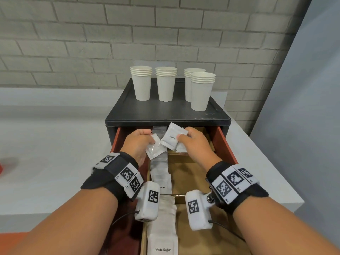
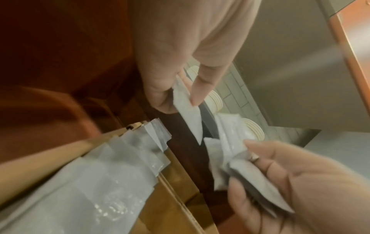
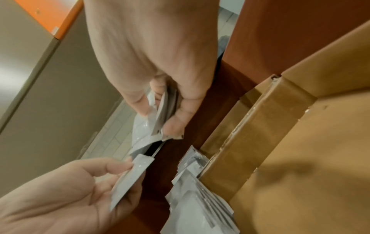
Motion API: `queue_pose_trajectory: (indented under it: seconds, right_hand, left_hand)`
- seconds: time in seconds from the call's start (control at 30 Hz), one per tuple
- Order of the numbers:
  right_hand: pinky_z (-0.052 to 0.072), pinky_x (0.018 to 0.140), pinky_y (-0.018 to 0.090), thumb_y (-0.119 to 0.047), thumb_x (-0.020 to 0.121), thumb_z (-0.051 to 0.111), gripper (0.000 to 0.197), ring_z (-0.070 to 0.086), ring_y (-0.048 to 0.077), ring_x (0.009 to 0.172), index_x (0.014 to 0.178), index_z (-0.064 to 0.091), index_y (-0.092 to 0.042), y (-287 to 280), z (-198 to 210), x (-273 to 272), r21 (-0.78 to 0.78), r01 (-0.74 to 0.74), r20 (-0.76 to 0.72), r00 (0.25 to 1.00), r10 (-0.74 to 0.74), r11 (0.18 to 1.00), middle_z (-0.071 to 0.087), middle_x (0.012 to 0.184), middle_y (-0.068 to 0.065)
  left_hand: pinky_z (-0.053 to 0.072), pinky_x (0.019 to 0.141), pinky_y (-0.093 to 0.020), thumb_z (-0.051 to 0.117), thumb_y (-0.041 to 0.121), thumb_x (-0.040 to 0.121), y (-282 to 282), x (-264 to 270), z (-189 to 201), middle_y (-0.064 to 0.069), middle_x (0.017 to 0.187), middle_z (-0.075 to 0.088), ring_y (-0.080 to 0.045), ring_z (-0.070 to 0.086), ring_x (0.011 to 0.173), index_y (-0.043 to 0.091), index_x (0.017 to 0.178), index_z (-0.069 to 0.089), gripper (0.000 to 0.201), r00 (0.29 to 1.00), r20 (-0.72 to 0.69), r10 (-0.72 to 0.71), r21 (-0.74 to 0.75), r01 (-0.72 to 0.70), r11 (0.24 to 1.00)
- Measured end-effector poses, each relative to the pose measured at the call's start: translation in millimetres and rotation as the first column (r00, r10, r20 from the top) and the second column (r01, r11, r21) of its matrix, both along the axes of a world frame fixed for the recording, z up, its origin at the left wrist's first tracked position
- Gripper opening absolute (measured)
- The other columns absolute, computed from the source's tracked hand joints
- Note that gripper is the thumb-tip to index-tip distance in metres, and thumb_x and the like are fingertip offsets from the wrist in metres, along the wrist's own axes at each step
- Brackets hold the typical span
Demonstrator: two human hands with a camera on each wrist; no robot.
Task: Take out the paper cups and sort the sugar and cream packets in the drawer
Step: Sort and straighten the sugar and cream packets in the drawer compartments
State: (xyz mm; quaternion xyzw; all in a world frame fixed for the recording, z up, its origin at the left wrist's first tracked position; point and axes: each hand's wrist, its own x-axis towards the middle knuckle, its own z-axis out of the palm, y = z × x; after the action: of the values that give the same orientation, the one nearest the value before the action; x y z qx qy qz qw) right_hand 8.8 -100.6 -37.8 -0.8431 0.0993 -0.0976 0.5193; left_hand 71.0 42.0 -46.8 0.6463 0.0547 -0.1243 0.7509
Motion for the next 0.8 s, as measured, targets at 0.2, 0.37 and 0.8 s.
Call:
queue_pose_trajectory:
  seconds: [0.2,0.37,0.8]
  right_hand:
    - [0.052,0.066,0.025,-0.016,0.097,0.045,0.02,0.058,0.018,0.089,0.107,0.055,-0.001,-8,-1,1,0.044,0.045,-0.142,0.989,-0.038,0.998,0.06,0.118,0.013]
    - [0.052,0.066,0.025,-0.016,0.095,0.047,0.008,0.059,0.024,0.095,0.097,0.053,-0.011,-7,1,1,0.154,0.107,-0.23,0.971,-0.07,0.982,0.057,0.1,0.008]
    - [0.054,0.067,0.022,-0.019,0.098,0.046,0.019,0.059,0.015,0.091,0.117,0.043,-0.02,3,2,-4,0.382,-0.053,-0.042,0.996,0.075,0.923,0.053,0.109,0.002]
  left_hand:
    - [0.05,0.093,-0.044,0.049,-0.016,0.084,1,-1,4,-0.013,0.116,0.053,-0.03,0.055,0.108,0.015,0.117,0.053,0.045,1.0,-0.02,-0.016,-0.074,0.015,0.997]
    - [0.05,0.093,-0.04,0.043,-0.014,0.085,2,-5,9,-0.013,0.12,0.052,-0.03,0.053,0.111,0.015,0.117,0.055,0.044,0.999,-0.019,-0.033,-0.117,0.031,0.993]
    - [0.053,0.058,-0.017,0.066,0.007,0.084,-4,-18,6,-0.001,0.071,0.066,-0.01,0.063,0.07,0.008,0.077,0.059,0.01,0.98,0.079,-0.184,0.078,0.178,0.981]
